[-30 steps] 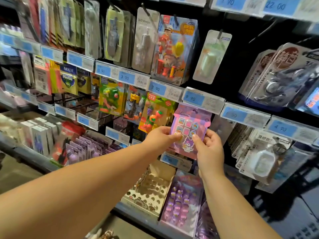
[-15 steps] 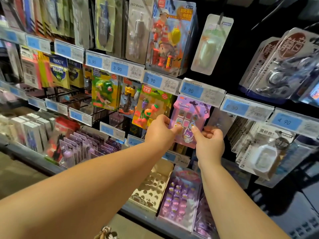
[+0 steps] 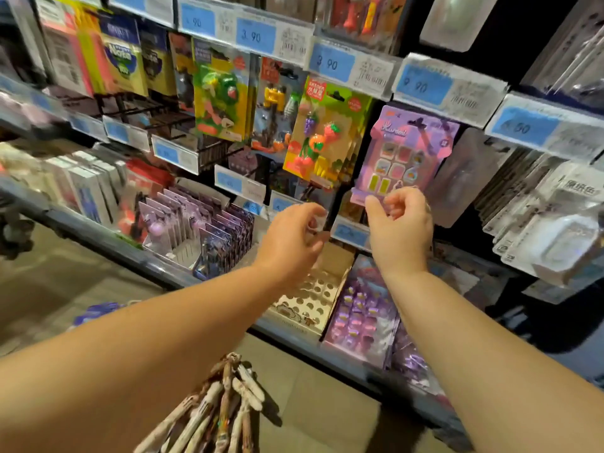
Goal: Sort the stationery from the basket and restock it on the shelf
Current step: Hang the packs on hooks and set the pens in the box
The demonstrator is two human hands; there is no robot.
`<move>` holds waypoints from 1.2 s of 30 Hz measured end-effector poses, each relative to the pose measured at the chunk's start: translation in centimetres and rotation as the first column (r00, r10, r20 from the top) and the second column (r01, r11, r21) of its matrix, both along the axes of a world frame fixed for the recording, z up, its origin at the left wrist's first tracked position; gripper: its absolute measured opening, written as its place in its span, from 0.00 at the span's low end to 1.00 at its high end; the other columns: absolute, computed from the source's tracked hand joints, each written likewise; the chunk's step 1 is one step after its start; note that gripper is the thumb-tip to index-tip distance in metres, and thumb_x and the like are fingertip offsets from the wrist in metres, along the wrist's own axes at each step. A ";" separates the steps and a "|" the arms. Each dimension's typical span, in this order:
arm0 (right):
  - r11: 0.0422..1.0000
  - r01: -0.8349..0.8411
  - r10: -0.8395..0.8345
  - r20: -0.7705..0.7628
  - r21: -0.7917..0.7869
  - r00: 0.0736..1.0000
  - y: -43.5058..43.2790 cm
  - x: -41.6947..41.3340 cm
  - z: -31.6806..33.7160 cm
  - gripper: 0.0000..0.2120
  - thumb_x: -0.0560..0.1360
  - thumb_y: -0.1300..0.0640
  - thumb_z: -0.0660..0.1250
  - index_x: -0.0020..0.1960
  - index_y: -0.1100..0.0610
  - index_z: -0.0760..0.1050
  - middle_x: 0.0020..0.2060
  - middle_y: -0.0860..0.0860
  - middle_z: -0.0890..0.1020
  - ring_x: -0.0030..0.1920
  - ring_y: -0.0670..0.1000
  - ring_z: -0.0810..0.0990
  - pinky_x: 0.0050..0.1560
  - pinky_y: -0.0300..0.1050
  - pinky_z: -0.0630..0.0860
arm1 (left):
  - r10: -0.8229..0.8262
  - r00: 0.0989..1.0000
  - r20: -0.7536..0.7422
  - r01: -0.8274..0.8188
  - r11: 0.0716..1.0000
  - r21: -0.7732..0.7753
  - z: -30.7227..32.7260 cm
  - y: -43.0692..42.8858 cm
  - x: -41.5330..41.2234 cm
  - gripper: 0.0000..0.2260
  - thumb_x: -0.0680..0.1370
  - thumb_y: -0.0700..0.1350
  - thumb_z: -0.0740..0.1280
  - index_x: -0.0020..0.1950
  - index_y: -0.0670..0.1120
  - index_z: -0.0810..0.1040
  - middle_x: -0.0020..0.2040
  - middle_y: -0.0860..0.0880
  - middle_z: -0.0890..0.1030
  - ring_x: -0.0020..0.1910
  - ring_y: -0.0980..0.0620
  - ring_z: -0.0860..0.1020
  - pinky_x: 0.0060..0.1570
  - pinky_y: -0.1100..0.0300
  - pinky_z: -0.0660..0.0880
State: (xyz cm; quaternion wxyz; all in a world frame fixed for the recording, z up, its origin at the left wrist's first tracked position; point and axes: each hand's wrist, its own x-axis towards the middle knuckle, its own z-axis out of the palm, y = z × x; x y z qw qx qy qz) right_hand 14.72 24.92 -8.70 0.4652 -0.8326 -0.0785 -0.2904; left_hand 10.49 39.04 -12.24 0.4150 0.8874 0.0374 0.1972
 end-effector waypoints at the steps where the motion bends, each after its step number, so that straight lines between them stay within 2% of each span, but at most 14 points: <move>1: 0.998 -0.050 0.050 0.011 -0.028 0.999 0.7 -0.7 -0.5 0.10 0.74 0.54 0.69 0.42 0.53 0.68 0.38 0.46 0.70 0.36 0.43 0.67 0.37 0.40 0.63 | 0.007 1.000 -0.020 -0.006 1.000 0.027 -1.3 0.9 -0.6 0.12 0.79 0.44 0.68 0.62 0.48 0.76 0.50 0.53 0.75 0.50 0.54 0.74 0.45 0.67 0.66; 4: 0.969 -0.198 0.196 -0.027 -0.147 0.980 3.0 -2.8 -3.0 0.12 0.73 0.54 0.70 0.38 0.49 0.66 0.33 0.44 0.67 0.35 0.42 0.67 0.34 0.38 0.63 | 0.062 0.989 -0.131 -0.058 0.998 0.037 -5.7 3.6 -2.3 0.10 0.77 0.43 0.69 0.58 0.49 0.77 0.47 0.54 0.75 0.46 0.54 0.75 0.41 0.65 0.68; 6: 0.912 -0.334 0.270 -0.262 -0.240 0.926 4.6 -4.0 -5.3 0.11 0.73 0.51 0.70 0.39 0.49 0.68 0.33 0.44 0.68 0.35 0.46 0.69 0.35 0.41 0.65 | 0.082 0.969 -0.233 -0.068 0.996 0.066 -8.7 5.6 -3.3 0.09 0.77 0.44 0.70 0.56 0.49 0.78 0.47 0.52 0.77 0.47 0.50 0.77 0.44 0.58 0.71; 7: 0.855 -0.417 0.262 -0.435 -0.309 0.861 5.2 -4.4 -6.3 0.10 0.73 0.48 0.70 0.42 0.51 0.70 0.34 0.45 0.70 0.38 0.48 0.71 0.38 0.43 0.68 | 0.079 0.954 -0.290 -0.050 0.993 0.106 -10.2 6.5 -3.9 0.09 0.76 0.46 0.71 0.55 0.48 0.78 0.47 0.51 0.78 0.49 0.48 0.77 0.46 0.56 0.72; 8: 0.760 -0.509 0.198 -0.602 -0.404 0.774 5.8 -4.6 -7.7 0.12 0.74 0.45 0.69 0.46 0.52 0.71 0.38 0.46 0.73 0.42 0.50 0.74 0.43 0.45 0.71 | 0.074 0.931 -0.357 -0.019 0.988 0.153 -11.8 7.5 -4.6 0.09 0.76 0.47 0.71 0.55 0.47 0.79 0.48 0.49 0.80 0.51 0.46 0.77 0.48 0.55 0.73; 10: 0.450 -0.730 -0.004 -0.819 -0.514 0.574 6.8 -4.8 -10.2 0.19 0.76 0.40 0.65 0.53 0.56 0.74 0.48 0.52 0.78 0.52 0.55 0.77 0.50 0.47 0.73 | 0.058 0.867 -0.495 0.063 0.972 0.224 -14.7 9.4 -6.3 0.12 0.75 0.49 0.71 0.55 0.45 0.79 0.52 0.44 0.82 0.54 0.42 0.78 0.52 0.53 0.73; 12: 0.200 -0.880 -0.170 -0.900 -0.431 0.401 7.6 -5.1 -12.7 0.24 0.79 0.39 0.59 0.56 0.61 0.73 0.51 0.55 0.77 0.52 0.56 0.77 0.48 0.46 0.72 | 0.050 0.764 -0.643 0.159 0.952 0.263 -17.7 11.0 -8.3 0.16 0.77 0.53 0.68 0.59 0.45 0.78 0.57 0.42 0.80 0.58 0.41 0.76 0.55 0.53 0.71; 13: 0.163 -0.915 -0.216 -0.918 -0.369 0.332 8.1 -5.1 -14.3 0.24 0.80 0.40 0.57 0.56 0.62 0.72 0.49 0.54 0.76 0.51 0.55 0.75 0.44 0.45 0.71 | 0.059 0.702 -0.710 0.205 0.938 0.280 -19.2 11.7 -9.2 0.18 0.77 0.56 0.66 0.60 0.46 0.77 0.59 0.43 0.79 0.60 0.41 0.75 0.56 0.53 0.71; 15: 0.210 -0.929 -0.231 -0.939 -0.304 0.255 8.8 -5.1 -17.1 0.23 0.81 0.41 0.55 0.59 0.62 0.72 0.48 0.52 0.75 0.53 0.55 0.75 0.44 0.45 0.72 | 0.083 0.612 -0.787 0.295 0.899 0.324 -21.8 12.7 -10.6 0.22 0.75 0.62 0.61 0.61 0.48 0.75 0.62 0.45 0.77 0.62 0.43 0.73 0.58 0.54 0.71; 18: 0.374 -0.881 -0.207 -0.952 -0.291 0.227 9.3 -5.4 -22.1 0.23 0.81 0.45 0.57 0.63 0.63 0.72 0.58 0.59 0.78 0.60 0.60 0.76 0.52 0.46 0.73 | 0.087 0.551 -0.830 0.413 0.836 0.362 -24.1 13.9 -11.9 0.26 0.75 0.62 0.64 0.69 0.51 0.68 0.69 0.47 0.70 0.67 0.43 0.68 0.62 0.52 0.69; 21: 0.528 -0.804 -0.219 -0.959 -0.273 0.181 9.0 -6.7 -27.3 0.21 0.78 0.44 0.63 0.63 0.59 0.70 0.57 0.57 0.77 0.60 0.59 0.76 0.55 0.45 0.73 | 0.074 0.517 -0.853 0.458 0.818 0.349 -25.4 14.2 -12.5 0.36 0.74 0.63 0.65 0.77 0.50 0.59 0.74 0.46 0.64 0.70 0.43 0.64 0.68 0.49 0.66; 24: 0.620 -0.736 -0.245 -0.958 -0.272 0.147 8.9 -8.0 -30.6 0.29 0.73 0.44 0.69 0.69 0.55 0.66 0.63 0.56 0.75 0.59 0.57 0.76 0.61 0.49 0.74 | 0.064 0.512 -0.856 0.484 0.802 0.350 -26.1 14.0 -12.7 0.37 0.76 0.63 0.64 0.79 0.49 0.54 0.76 0.47 0.60 0.73 0.44 0.61 0.69 0.50 0.64; 29: 0.716 -0.655 -0.199 -0.970 -0.243 0.142 9.7 -8.4 -32.3 0.35 0.73 0.42 0.69 0.74 0.52 0.61 0.68 0.54 0.70 0.66 0.57 0.72 0.60 0.46 0.69 | -0.003 0.502 -0.865 0.514 0.806 0.295 -27.3 13.6 -12.1 0.38 0.76 0.63 0.64 0.79 0.52 0.50 0.78 0.47 0.56 0.75 0.45 0.57 0.72 0.50 0.60; 36: 0.680 -0.687 -0.221 -0.965 -0.256 0.141 10.4 -7.6 -33.7 0.32 0.72 0.39 0.70 0.69 0.54 0.64 0.64 0.54 0.72 0.63 0.56 0.73 0.52 0.44 0.69 | 0.026 0.481 -0.876 0.553 0.767 0.326 -29.1 12.9 -11.0 0.37 0.78 0.63 0.61 0.80 0.52 0.45 0.79 0.46 0.53 0.76 0.44 0.55 0.73 0.49 0.60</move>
